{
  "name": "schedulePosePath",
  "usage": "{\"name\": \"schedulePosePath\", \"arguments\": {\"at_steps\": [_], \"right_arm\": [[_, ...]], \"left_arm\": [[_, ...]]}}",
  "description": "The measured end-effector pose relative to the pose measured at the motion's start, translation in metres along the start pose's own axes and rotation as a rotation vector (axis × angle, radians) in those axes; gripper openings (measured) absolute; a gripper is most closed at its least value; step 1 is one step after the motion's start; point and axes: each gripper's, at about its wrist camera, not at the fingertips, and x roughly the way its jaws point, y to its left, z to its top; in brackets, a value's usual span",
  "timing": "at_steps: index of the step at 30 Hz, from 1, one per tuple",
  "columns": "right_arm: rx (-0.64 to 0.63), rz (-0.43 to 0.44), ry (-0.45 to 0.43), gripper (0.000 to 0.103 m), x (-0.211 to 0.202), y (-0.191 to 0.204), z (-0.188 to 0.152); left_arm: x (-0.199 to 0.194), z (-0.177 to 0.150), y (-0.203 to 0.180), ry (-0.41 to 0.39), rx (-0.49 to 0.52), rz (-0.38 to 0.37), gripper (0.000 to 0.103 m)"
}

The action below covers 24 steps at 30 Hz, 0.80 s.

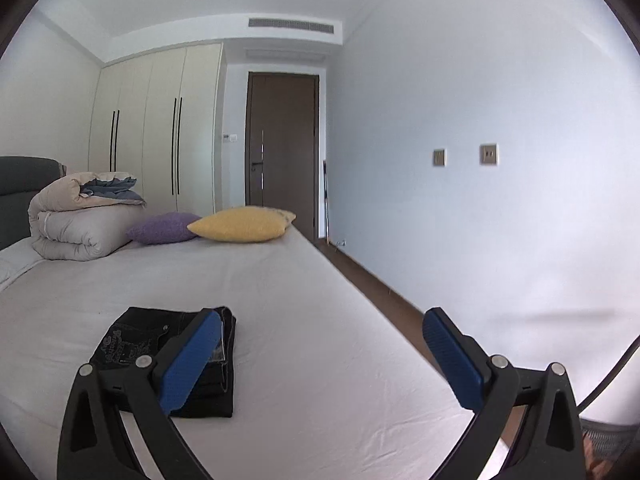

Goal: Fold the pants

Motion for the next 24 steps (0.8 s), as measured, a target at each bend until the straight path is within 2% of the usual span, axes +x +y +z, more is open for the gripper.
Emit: {"name": "schedulePosePath", "arguments": {"at_steps": [3, 5, 6, 7, 9, 11, 15, 20, 24], "right_arm": [[0.039, 0.011, -0.072, 0.103, -0.023, -0.009, 0.028], [0.066, 0.009, -0.111, 0.103, -0.037, -0.014, 0.044], [0.076, 0.01, -0.13, 0.103, -0.043, -0.017, 0.053], [0.077, 0.015, -0.135, 0.103, -0.05, -0.019, 0.059], [0.065, 0.036, -0.128, 0.103, -0.058, -0.019, 0.069], [0.047, 0.064, -0.09, 0.103, -0.062, -0.015, 0.073], [0.064, 0.165, -0.009, 0.103, -0.065, -0.011, 0.064], [0.106, 0.188, 0.111, 0.103, -0.051, -0.009, 0.033], [0.082, 0.177, 0.252, 0.103, -0.03, 0.004, 0.0]], "left_arm": [[-0.03, 0.02, 0.009, -0.074, -0.021, 0.001, 0.103], [-0.04, 0.029, 0.017, -0.027, -0.055, -0.003, 0.103], [-0.041, 0.033, 0.021, 0.021, -0.074, -0.036, 0.103], [-0.043, 0.035, 0.024, 0.055, -0.093, -0.065, 0.103], [-0.05, 0.035, 0.028, 0.08, -0.108, -0.067, 0.103], [-0.056, 0.033, 0.03, 0.118, -0.121, -0.077, 0.103], [-0.06, 0.015, 0.032, 0.275, -0.231, -0.154, 0.103], [-0.046, -0.022, 0.011, 0.466, -0.225, -0.17, 0.103], [-0.037, -0.039, 0.005, 0.535, -0.225, -0.158, 0.103]]}}
